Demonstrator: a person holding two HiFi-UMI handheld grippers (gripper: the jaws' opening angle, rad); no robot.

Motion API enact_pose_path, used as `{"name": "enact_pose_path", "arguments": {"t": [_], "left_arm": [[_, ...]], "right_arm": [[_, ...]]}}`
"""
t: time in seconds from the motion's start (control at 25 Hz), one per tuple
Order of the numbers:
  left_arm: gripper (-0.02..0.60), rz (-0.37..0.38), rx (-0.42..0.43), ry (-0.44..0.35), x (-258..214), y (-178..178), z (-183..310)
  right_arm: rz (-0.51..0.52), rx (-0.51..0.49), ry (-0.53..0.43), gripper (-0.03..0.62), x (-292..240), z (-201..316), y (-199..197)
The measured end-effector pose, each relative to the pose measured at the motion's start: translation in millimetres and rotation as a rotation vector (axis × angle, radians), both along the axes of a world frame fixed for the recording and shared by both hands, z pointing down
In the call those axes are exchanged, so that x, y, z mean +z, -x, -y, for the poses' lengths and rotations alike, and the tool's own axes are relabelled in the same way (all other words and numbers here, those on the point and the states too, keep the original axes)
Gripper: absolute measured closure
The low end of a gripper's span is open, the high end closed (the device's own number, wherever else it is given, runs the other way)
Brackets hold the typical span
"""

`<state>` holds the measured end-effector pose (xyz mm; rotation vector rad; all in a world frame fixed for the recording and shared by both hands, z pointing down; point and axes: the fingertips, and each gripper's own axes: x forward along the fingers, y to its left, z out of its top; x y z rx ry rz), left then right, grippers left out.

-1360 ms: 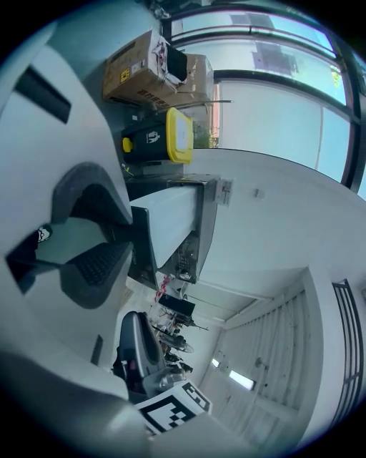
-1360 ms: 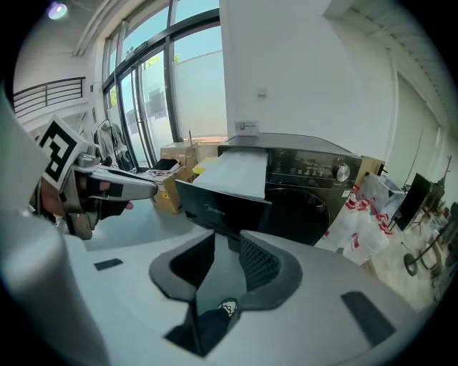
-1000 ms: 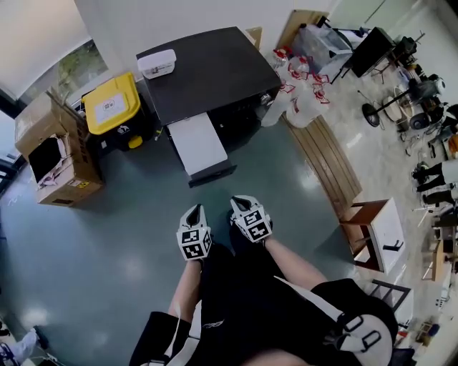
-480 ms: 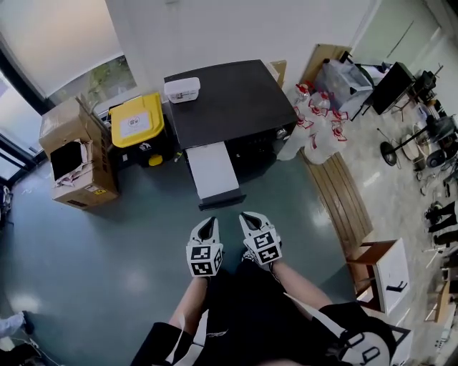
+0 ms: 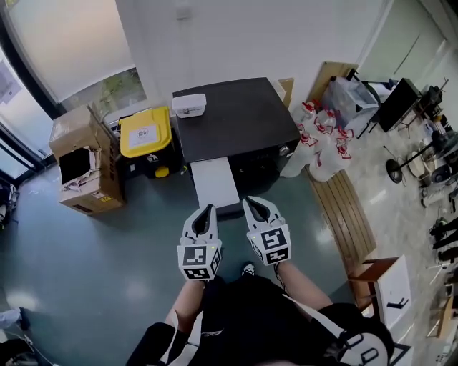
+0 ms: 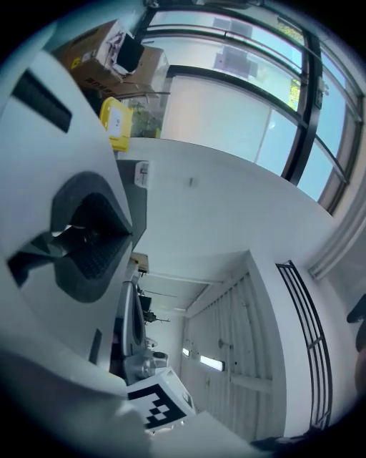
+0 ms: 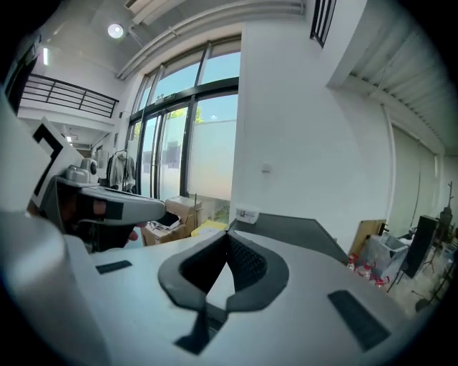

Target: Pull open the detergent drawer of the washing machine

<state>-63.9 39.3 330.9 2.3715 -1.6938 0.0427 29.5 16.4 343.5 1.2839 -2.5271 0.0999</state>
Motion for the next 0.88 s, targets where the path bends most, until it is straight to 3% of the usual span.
{"name": "enact_pose_path", "arguments": {"t": [0.4,0.88], "left_arm": [[0.560,0.029,-0.086,-0.223,-96,19,0],[0.560,0.061,-0.108,-0.243,-97,23,-2]], "right_arm": [[0.080,-0.013,-0.145,0.585,-84,9,-6],[0.055,-0.016,-0.199,0.585,-89,7,-1]]}}
